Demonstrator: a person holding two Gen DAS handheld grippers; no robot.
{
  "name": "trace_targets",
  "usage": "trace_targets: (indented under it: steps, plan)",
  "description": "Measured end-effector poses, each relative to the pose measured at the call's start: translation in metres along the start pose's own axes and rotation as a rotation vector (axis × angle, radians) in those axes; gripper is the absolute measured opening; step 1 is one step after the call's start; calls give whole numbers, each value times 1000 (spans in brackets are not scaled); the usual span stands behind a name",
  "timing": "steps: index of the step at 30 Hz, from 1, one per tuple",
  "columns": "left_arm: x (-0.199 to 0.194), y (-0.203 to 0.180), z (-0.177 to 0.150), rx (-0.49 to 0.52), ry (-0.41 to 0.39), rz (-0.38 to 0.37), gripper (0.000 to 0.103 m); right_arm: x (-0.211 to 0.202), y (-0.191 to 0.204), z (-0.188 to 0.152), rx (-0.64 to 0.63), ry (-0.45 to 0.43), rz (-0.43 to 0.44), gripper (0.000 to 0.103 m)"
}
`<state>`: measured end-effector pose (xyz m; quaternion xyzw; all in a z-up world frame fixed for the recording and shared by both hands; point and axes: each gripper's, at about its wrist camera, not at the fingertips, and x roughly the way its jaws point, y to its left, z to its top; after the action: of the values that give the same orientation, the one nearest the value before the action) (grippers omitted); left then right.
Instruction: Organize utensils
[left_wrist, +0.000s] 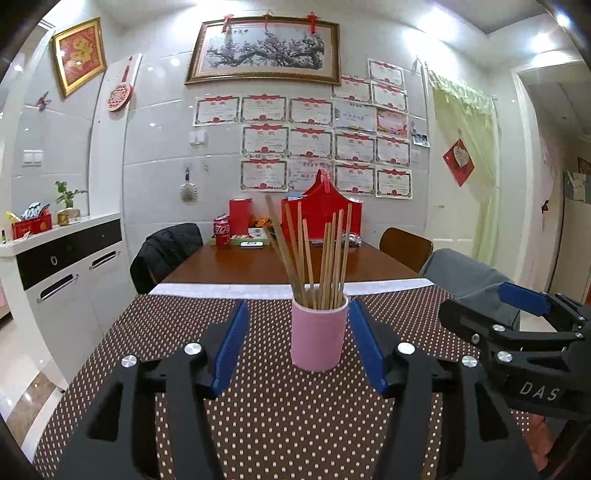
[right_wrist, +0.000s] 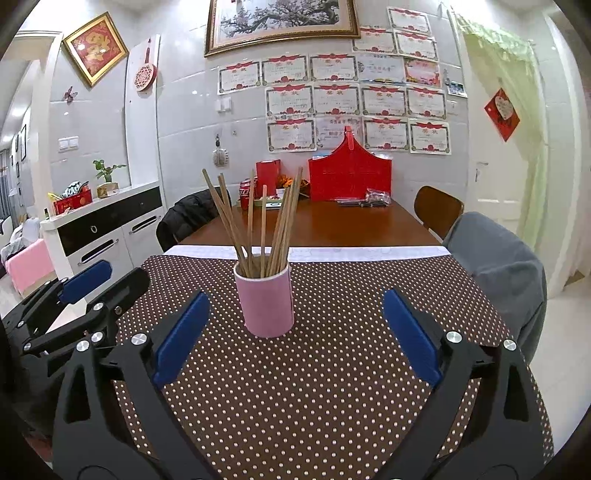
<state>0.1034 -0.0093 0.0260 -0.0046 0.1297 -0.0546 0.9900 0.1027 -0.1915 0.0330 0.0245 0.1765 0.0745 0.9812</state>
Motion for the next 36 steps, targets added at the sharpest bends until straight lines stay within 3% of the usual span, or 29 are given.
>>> trace_targets:
  steps: [15,20,36]
  plan:
    - [0,-6,-45,14,-83,23,57,7,-6,-61,38,-100,-39,94]
    - [0,-10,-52,24,-109,37,57,2,-6,-66,23,-163,-60,94]
    - [3,-9,-56,11,-112,46,57,6,-8,-71,41,-154,-56,94]
